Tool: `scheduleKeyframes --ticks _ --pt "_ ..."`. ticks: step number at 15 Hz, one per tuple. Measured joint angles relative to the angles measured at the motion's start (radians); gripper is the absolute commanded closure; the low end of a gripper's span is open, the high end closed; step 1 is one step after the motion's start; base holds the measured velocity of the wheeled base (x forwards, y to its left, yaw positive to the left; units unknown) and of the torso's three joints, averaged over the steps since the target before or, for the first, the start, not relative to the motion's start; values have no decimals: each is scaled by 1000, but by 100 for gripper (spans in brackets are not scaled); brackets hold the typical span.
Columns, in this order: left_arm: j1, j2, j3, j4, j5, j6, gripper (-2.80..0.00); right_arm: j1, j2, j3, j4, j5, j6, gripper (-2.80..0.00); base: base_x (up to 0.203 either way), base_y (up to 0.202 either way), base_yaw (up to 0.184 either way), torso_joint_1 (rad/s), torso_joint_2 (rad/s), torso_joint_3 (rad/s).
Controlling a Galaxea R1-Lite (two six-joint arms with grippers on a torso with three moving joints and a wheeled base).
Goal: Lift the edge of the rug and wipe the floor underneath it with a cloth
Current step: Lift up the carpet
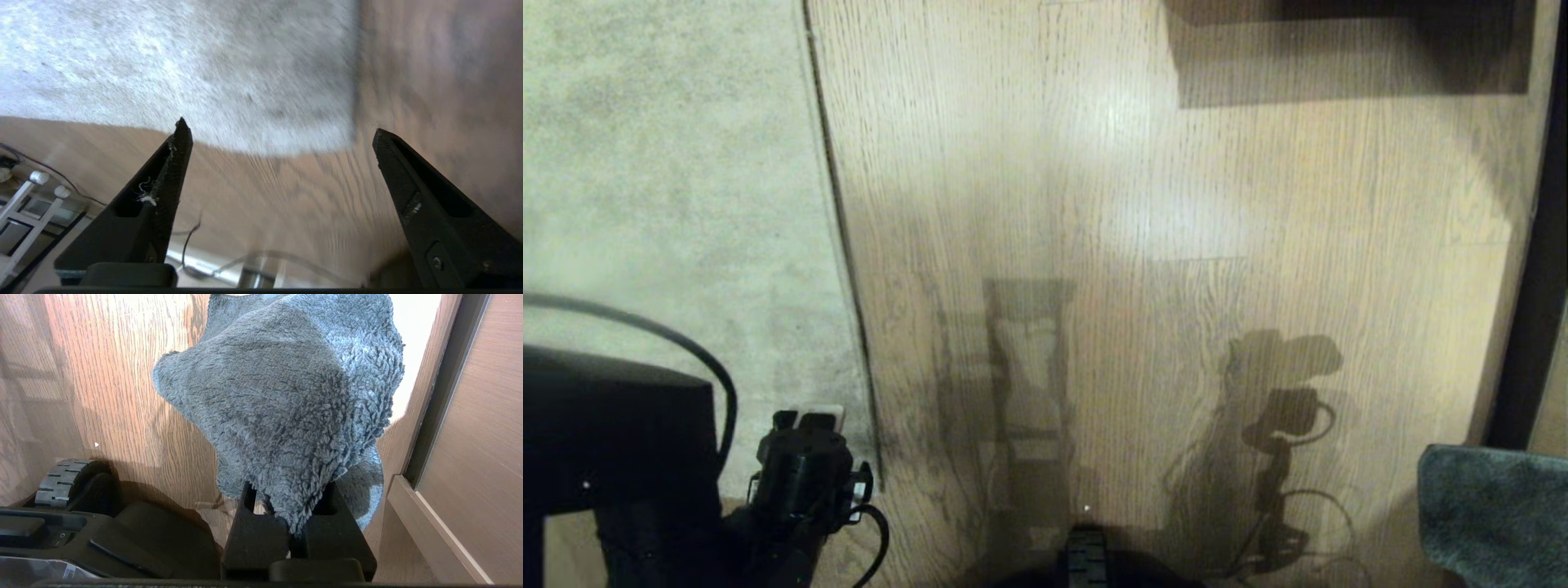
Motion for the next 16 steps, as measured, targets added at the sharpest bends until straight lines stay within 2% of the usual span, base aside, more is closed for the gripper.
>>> scheduleKeyframes --ticks 2,3,8,13,16 --pt "21 99 4 -155 49 25 -280 0 0 0 0 0 0 0 0 0 0 0 0 0" --pt "37 134 3 -193 74 43 -280 0 0 0 0 0 0 0 0 0 0 0 0 0" --pt "80 183 -53 -202 81 37 -280 0 0 0 0 0 0 0 0 0 0 0 0 0" --pt "70 184 -150 -202 75 -11 -280 0 0 0 0 0 0 0 0 0 0 0 0 0" --pt "61 187 -169 -202 75 -24 -280 0 0 0 0 0 0 0 0 0 0 0 0 0"
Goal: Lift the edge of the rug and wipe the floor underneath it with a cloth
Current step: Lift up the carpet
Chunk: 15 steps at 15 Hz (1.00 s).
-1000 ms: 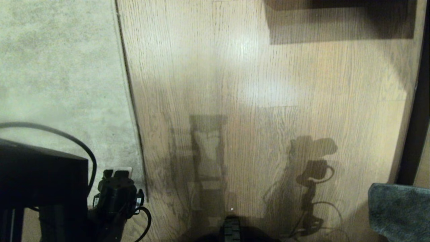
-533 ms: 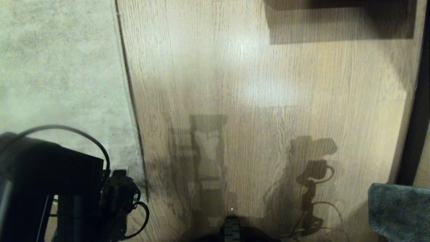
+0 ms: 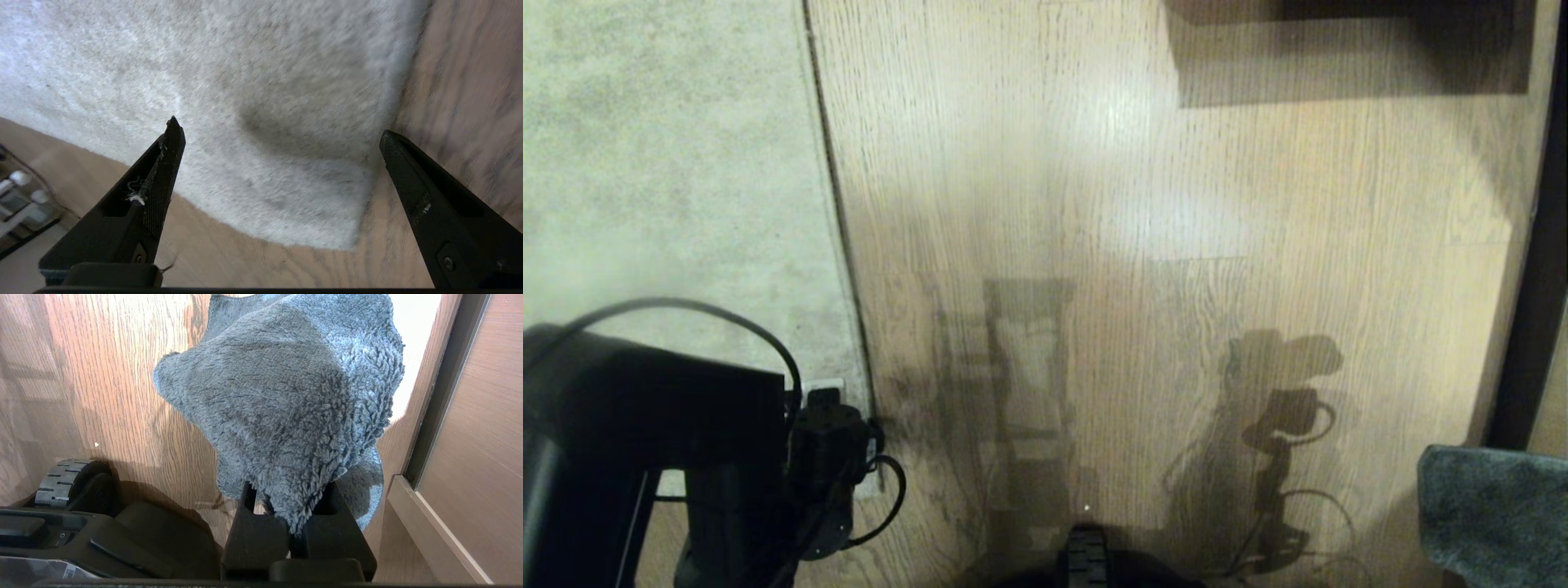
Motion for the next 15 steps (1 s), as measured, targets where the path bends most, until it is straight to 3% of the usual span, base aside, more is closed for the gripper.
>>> scheduleKeyframes --ticks 5,15 --pt "-8 14 -13 0 3 -15 -280 0 0 0 0 0 0 0 0 0 0 0 0 0" --pt "60 61 -13 -3 4 -12 -280 0 0 0 0 0 0 0 0 0 0 0 0 0"
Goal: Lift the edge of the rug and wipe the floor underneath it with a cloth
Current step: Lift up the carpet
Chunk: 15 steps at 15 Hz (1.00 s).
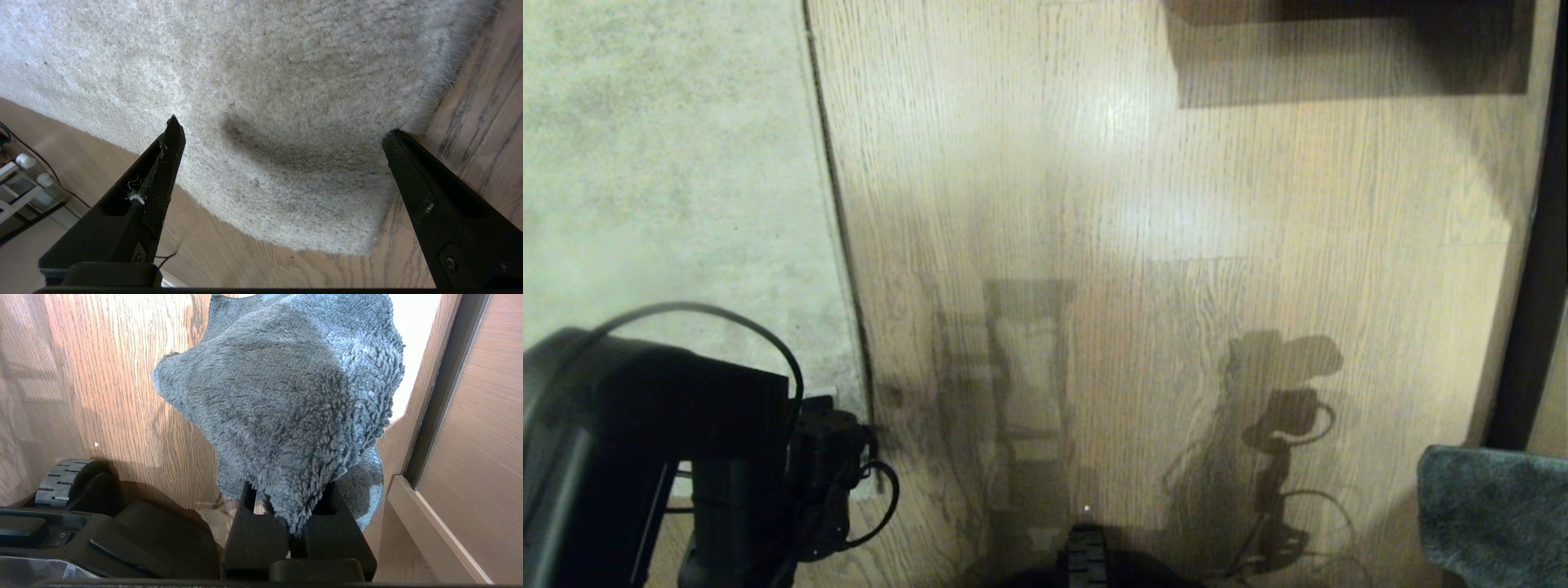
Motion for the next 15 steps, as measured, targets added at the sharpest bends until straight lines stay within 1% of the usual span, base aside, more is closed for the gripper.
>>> scheduleKeyframes --ticks 3,6,12,15 --pt "-13 -1 -9 5 1 -14 -280 0 0 0 0 0 0 0 0 0 0 0 0 0" --pt "-57 -6 -7 5 5 -54 -280 0 0 0 0 0 0 0 0 0 0 0 0 0" --pt "-94 -14 -20 2 -1 -61 -280 0 0 0 0 0 0 0 0 0 0 0 0 0" --pt "-89 -10 -22 3 0 -58 -280 0 0 0 0 0 0 0 0 0 0 0 0 0"
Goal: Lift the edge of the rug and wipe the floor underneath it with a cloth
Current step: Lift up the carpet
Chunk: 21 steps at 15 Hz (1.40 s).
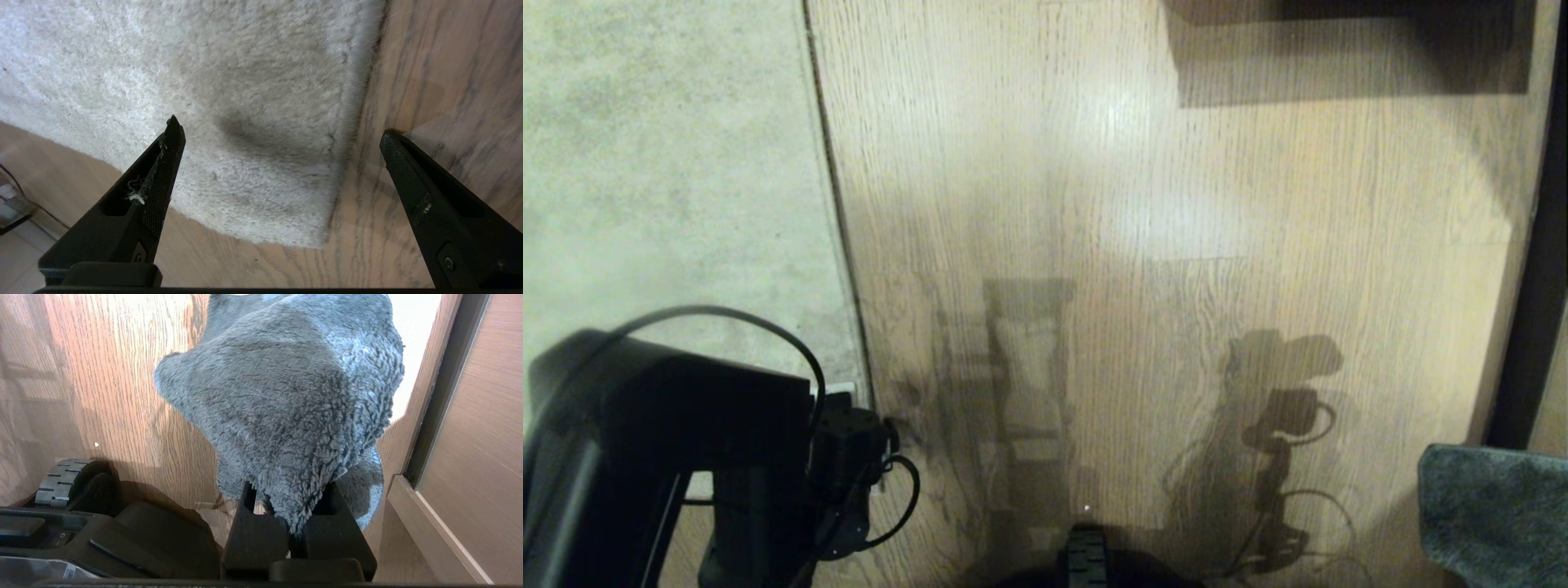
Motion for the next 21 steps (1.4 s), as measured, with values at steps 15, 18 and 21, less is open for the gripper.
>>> scheduleKeyframes --ticks 15,18,21 --pt "162 -13 16 0 -4 88 -280 0 0 0 0 0 0 0 0 0 0 0 0 0" --pt "198 -50 53 0 -4 105 -280 0 0 0 0 0 0 0 0 0 0 0 0 0" --pt "232 -92 76 1 -3 137 -280 0 0 0 0 0 0 0 0 0 0 0 0 0"
